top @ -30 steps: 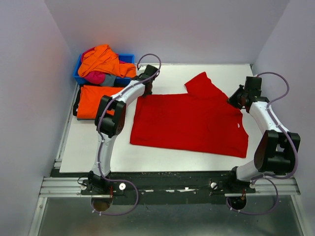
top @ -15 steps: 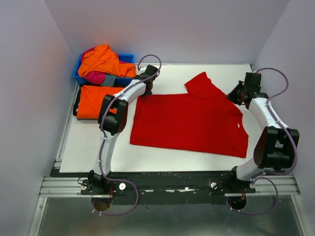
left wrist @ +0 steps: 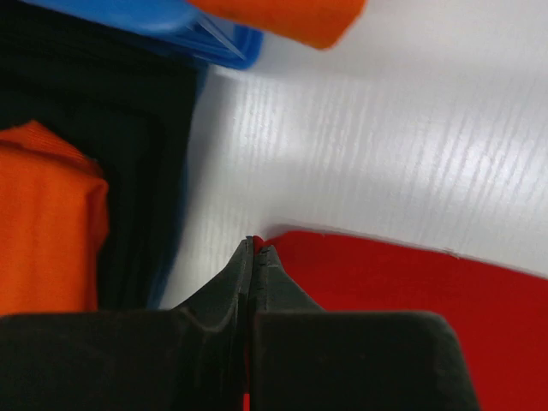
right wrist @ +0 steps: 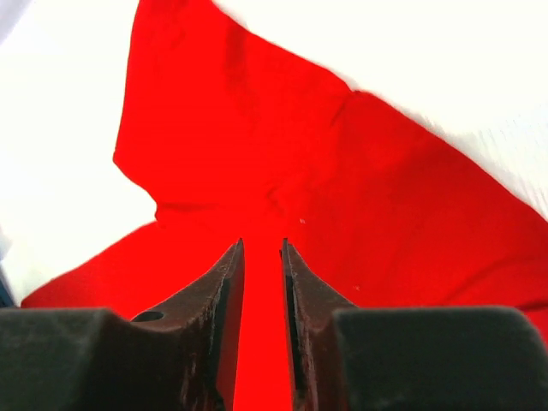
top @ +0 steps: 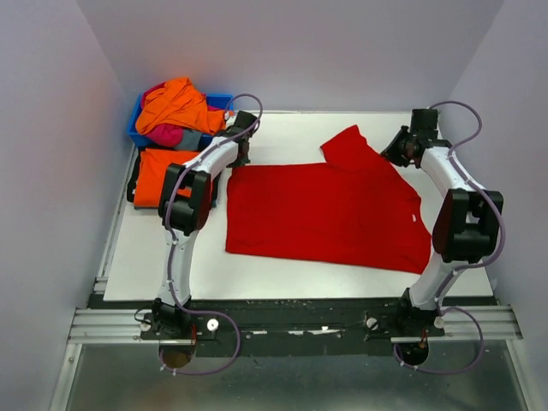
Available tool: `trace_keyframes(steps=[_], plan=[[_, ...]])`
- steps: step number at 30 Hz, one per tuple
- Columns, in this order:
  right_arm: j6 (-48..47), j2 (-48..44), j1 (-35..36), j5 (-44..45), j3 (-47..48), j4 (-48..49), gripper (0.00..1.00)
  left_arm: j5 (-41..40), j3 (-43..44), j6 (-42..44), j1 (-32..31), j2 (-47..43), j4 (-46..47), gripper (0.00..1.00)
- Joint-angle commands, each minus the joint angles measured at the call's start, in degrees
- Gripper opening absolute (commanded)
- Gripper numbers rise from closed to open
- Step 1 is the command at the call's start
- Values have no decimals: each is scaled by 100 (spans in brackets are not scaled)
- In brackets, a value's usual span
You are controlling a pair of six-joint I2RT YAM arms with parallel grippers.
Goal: Fold and stack the t-shirts
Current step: Grap the side of the flattened tshirt furthest away from the robot with both arms
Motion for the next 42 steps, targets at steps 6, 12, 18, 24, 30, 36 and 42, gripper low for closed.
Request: trace_keyframes(steps=[6, 12, 18, 24, 30, 36, 42], plan=[[-85, 1676, 212, 450, 1842, -638, 43, 450, -76, 305, 368, -336, 107, 10], [-199, 2697, 361, 346, 3222, -806, 50, 565, -112, 376, 404, -354, 213, 14], [-418, 3786, 388, 241, 4926, -1130, 50, 670, -120, 393, 413, -327, 248, 15], [-77, 4341, 388, 187, 5580, -877, 63, 758, -112, 411, 421, -275, 283, 12], [714, 4763, 388, 3, 5746, -629, 60, 758, -120, 420, 430, -292, 283, 11], [1013, 4931, 520, -155, 5819, -999, 58, 829, -121, 419, 439, -284, 292, 10], [996, 4781, 520, -568, 5456, -929, 39, 907, -129, 411, 474, -319, 301, 9]])
